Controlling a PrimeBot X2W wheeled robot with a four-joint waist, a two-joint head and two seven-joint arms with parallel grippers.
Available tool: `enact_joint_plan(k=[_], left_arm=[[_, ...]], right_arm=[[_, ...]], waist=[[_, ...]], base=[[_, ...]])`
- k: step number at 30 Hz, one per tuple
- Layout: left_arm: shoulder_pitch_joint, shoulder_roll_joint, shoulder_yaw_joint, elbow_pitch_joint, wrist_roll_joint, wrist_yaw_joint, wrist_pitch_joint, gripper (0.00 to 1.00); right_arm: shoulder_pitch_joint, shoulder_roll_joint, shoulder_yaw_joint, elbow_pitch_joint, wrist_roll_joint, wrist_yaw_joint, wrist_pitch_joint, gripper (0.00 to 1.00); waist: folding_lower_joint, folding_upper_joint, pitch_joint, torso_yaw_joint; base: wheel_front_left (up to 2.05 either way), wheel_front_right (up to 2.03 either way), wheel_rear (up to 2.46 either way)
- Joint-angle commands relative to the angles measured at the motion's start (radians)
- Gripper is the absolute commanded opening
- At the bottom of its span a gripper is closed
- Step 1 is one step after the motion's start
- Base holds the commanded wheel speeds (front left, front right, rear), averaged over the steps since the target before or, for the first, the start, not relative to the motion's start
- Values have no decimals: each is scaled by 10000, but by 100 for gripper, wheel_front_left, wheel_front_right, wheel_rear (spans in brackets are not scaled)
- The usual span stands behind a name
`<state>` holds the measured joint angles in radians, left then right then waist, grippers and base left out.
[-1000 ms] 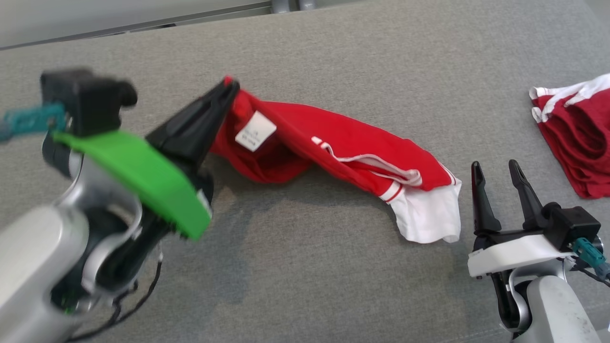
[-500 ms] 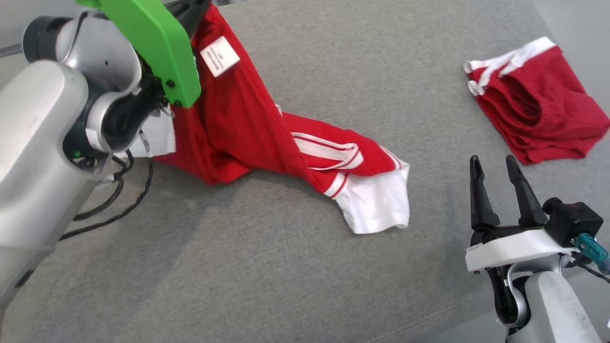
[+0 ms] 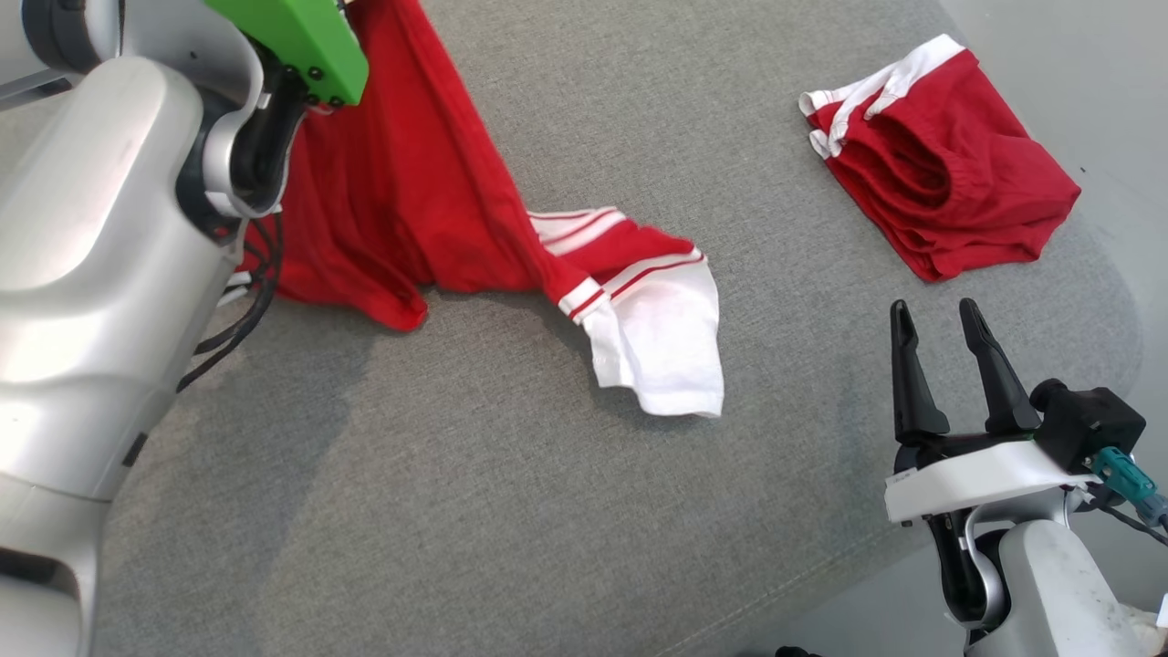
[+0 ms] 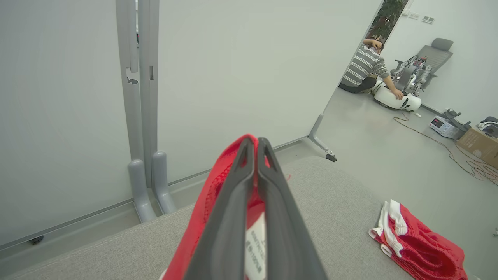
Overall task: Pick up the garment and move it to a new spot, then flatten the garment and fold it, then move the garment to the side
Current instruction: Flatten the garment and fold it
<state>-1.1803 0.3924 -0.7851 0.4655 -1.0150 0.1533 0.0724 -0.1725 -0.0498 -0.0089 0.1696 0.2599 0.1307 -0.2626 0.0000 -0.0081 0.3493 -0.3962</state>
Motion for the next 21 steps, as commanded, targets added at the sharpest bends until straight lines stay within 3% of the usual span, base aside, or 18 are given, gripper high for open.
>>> enact_joint_plan(k=[1,3,7,12,16,21], left_arm=[[-218,-165,92,239,56,-132,-402,0],[-416,-460,104,825,345,-386,-1275,0],[-369,-678,-172,1373,592,-763,-1676,0],[718,-327,-318,938,320,-1143,-1733,0],[3197,811,-241,-1339,-32,-668,-2260,0],[6459,2236,-44,-4534,-242,650,-2970,0]], right_arm=[[-92,-19,-19,-27,-108,0,-29,100],[-63,-16,-78,-42,-178,0,-29,100],[48,-19,-208,-57,-323,0,-29,100],[285,-28,-468,-29,-493,-2,-31,100],[618,-25,-762,-67,-702,-2,-31,100],[920,-19,-989,-133,-920,-2,-29,100]], waist=[[0,81,-35,27],[0,81,-35,152],[0,81,-107,439],[0,81,-396,805],[0,81,-763,1267],[0,81,-947,2026]], base=[[0,0,0],[0,0,0],[0,0,0],[0,0,0],[0,0,0],[0,0,0]])
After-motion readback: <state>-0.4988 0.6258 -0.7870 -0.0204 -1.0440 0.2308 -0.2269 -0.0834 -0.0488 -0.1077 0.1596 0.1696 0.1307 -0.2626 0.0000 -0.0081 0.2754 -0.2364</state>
